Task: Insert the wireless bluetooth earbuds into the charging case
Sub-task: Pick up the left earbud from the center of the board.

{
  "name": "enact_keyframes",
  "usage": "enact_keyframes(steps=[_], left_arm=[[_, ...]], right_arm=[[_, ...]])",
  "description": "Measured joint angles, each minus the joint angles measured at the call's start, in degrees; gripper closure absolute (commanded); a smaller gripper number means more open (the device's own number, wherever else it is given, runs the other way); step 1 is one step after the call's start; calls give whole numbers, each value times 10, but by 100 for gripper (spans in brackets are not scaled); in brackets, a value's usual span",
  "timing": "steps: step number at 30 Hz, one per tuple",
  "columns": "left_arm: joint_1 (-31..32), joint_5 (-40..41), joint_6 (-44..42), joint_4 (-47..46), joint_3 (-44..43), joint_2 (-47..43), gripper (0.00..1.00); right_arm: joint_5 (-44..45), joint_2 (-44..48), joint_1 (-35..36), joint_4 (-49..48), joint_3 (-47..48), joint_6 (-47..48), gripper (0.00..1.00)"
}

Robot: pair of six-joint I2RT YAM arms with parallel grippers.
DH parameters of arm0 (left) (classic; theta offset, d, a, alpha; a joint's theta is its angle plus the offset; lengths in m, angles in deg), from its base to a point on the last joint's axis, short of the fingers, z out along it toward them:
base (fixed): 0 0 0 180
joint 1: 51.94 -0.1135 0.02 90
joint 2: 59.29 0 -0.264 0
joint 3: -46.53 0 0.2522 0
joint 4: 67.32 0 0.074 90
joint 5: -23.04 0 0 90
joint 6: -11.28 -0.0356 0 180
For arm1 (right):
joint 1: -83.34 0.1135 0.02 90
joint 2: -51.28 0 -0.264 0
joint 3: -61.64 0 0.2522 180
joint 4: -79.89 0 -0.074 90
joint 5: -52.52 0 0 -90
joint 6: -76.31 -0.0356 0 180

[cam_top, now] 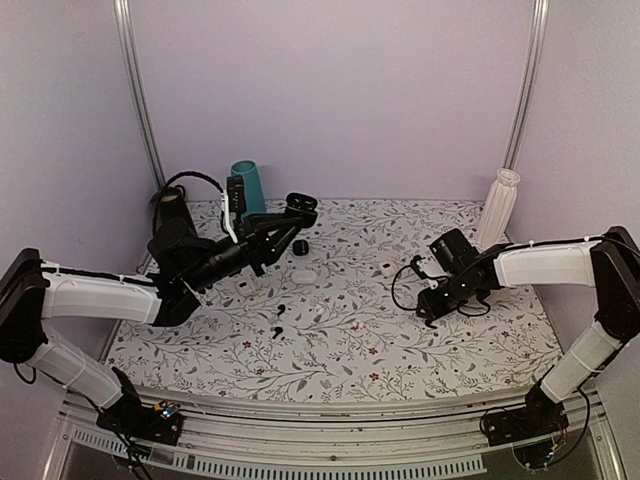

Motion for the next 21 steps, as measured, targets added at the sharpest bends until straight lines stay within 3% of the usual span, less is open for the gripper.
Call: enact_keyframes(steps=[21], left_arm=[[0,-2,0,17,-8,0,100]], right_arm=[[15,-63,0,63,48,58,68]])
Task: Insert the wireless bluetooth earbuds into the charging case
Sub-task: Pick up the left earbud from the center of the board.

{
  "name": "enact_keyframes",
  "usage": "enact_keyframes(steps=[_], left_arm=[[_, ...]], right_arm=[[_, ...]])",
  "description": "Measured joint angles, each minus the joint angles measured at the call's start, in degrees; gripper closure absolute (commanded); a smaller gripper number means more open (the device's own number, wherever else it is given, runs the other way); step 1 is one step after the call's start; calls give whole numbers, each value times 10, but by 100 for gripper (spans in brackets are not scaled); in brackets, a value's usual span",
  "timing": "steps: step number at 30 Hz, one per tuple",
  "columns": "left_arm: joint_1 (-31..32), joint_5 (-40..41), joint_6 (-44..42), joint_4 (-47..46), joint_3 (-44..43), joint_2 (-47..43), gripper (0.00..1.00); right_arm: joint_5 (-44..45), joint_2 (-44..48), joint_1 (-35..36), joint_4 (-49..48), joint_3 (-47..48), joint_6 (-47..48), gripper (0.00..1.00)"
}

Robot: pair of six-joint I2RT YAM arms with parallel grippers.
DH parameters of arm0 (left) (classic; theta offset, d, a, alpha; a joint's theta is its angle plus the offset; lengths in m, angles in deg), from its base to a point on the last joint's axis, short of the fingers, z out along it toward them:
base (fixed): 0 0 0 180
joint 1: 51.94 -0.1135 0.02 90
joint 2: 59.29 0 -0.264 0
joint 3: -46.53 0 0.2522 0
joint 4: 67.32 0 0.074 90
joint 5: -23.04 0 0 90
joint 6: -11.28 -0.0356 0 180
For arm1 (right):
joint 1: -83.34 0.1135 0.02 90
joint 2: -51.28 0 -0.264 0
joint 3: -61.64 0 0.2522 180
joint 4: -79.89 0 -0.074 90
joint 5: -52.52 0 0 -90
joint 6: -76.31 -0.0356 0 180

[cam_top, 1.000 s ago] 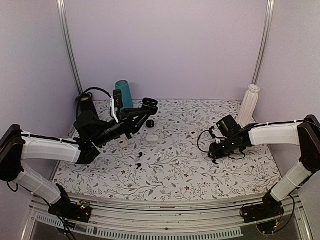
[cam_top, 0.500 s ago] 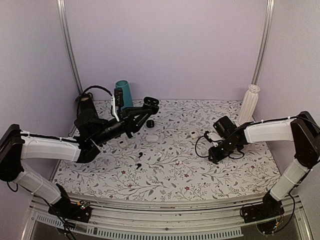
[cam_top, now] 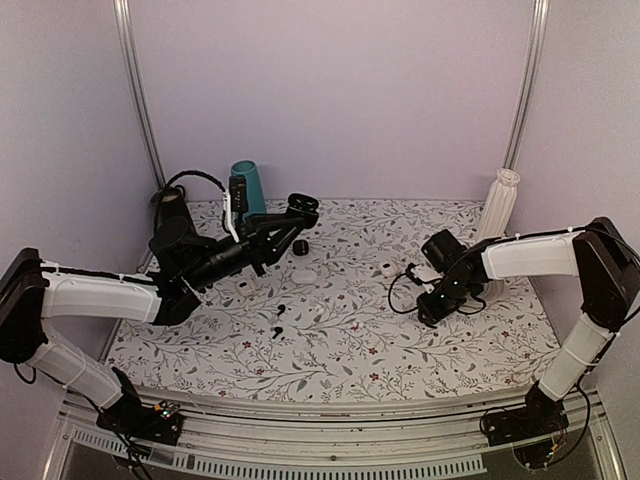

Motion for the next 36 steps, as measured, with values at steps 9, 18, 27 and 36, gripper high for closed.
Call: enact_keyframes(steps=[9,18,27,36], left_arm=[[1,-2,0,0,-5,0,100],[1,-3,0,0,-5,0,100],[1,-3,0,-1,-10,2,100],[1,-3,0,-1,-10,2,100]], right_arm=[[0,-2,0,24,8,2,71],[-2,-23,0,31,14,4,74],[-17,-26,1,40,24,-19,88],[-44,-27,3,40,41,-137,92]])
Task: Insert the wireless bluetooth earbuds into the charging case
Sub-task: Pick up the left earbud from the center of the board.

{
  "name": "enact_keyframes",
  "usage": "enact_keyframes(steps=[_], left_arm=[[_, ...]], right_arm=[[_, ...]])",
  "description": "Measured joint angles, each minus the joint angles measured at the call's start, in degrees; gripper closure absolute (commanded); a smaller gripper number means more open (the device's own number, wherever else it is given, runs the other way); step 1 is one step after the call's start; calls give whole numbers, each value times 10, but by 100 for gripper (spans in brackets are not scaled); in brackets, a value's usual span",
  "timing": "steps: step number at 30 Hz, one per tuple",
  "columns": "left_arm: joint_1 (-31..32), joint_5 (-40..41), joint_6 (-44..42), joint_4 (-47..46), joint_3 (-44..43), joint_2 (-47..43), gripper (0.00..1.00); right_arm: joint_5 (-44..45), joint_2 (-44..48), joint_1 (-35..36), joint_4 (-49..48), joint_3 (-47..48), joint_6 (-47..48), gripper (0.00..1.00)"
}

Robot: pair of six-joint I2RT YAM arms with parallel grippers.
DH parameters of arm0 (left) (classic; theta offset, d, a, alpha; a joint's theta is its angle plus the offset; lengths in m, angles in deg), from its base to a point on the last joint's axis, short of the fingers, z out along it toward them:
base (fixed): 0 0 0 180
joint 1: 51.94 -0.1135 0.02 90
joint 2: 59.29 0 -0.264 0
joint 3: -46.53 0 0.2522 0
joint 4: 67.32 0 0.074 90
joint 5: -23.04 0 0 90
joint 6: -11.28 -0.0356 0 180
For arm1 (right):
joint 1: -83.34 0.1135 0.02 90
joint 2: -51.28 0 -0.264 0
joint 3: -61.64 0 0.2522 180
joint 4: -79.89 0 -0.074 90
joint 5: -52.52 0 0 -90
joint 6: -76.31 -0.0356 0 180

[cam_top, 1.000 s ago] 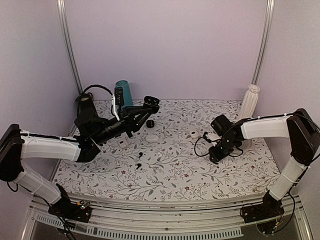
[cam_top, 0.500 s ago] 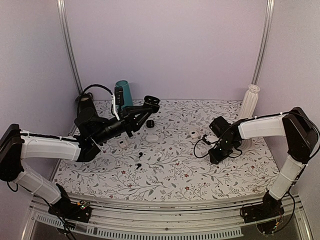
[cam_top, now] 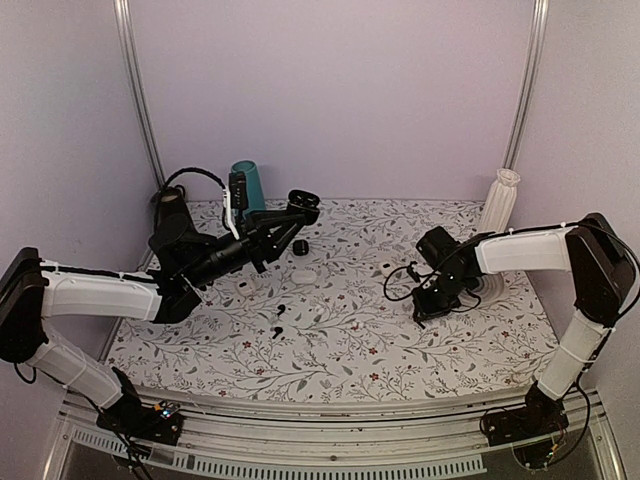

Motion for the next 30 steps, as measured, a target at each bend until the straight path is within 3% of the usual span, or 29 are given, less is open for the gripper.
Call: enact_keyframes(steps=[14,30], left_arm=[[0,3,0,-19,2,14,100],[34,96,-46,-164,-1,202,100]], right_arm=[[-19,-1,2,-116,-29,-168,94],[-19,161,34,-271,-36,-226,92]])
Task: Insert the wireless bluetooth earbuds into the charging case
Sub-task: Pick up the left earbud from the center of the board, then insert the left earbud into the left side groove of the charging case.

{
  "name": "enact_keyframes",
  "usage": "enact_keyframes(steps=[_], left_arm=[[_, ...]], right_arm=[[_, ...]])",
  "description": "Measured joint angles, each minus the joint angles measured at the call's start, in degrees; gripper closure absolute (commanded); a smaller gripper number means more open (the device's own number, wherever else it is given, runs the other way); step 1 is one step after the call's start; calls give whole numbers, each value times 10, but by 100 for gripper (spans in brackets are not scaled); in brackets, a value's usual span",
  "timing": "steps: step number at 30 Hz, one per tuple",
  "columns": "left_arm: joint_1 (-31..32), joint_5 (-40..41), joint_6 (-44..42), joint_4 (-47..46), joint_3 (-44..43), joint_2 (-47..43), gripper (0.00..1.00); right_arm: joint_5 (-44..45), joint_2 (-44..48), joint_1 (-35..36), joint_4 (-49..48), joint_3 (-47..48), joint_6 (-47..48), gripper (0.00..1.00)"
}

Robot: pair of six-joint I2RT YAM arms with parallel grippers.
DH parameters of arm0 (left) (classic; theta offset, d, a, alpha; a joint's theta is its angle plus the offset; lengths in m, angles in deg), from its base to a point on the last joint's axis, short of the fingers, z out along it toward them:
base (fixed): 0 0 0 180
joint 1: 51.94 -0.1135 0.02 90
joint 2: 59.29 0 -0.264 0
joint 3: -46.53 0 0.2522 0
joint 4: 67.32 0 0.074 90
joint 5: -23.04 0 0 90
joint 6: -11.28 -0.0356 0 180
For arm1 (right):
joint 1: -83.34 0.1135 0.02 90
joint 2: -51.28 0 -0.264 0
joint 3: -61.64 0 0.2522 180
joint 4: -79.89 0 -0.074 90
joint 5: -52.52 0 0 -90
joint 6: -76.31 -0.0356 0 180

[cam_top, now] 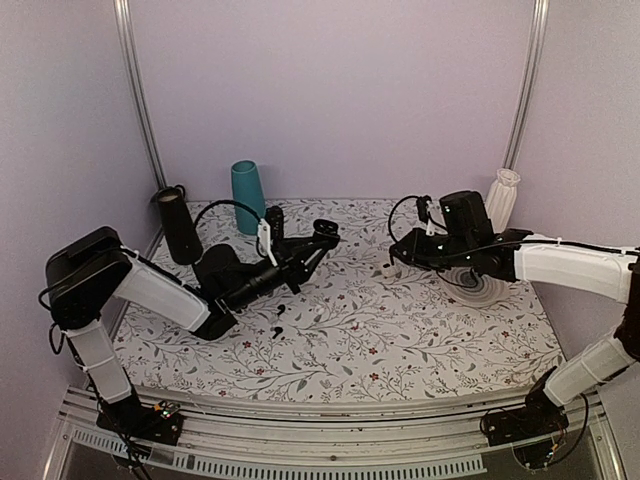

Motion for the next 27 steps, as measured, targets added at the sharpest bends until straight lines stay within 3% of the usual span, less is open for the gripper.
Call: enact_keyframes(steps=[11,27], left_arm=[[26,26,-42,-57,-58,68,100],[44,22,-94,-103,-67,92,100]], right_arm=[[6,62,57,-79,28,-11,91],[38,65,127,-165,66,-3,88]])
